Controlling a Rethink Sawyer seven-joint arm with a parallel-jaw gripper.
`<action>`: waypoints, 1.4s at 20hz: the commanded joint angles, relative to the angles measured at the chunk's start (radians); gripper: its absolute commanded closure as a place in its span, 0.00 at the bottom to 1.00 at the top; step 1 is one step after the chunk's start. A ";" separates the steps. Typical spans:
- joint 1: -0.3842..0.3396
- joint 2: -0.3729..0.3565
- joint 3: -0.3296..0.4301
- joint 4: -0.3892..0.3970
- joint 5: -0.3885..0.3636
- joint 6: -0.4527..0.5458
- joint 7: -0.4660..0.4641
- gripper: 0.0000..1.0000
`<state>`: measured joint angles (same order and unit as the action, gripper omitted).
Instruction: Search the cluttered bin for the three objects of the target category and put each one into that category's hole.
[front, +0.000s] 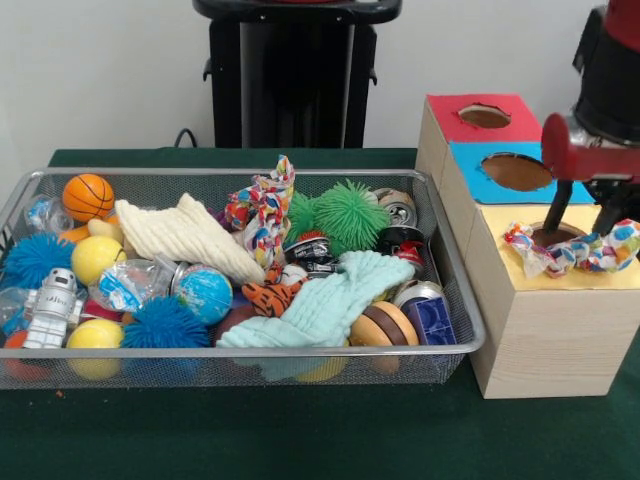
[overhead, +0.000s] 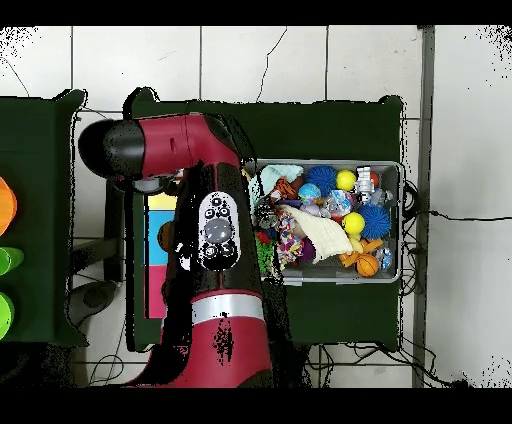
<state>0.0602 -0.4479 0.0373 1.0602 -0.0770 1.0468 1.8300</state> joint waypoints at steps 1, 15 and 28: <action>-0.035 -0.128 0.024 0.092 -0.020 -0.060 0.002 0.00; -0.086 -0.154 0.090 0.110 0.016 -0.119 -0.008 0.00; -0.078 -0.110 0.109 0.178 -0.053 -0.559 0.055 1.00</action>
<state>-0.0086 -0.6183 0.0746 1.0798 -0.0674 0.5735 1.8300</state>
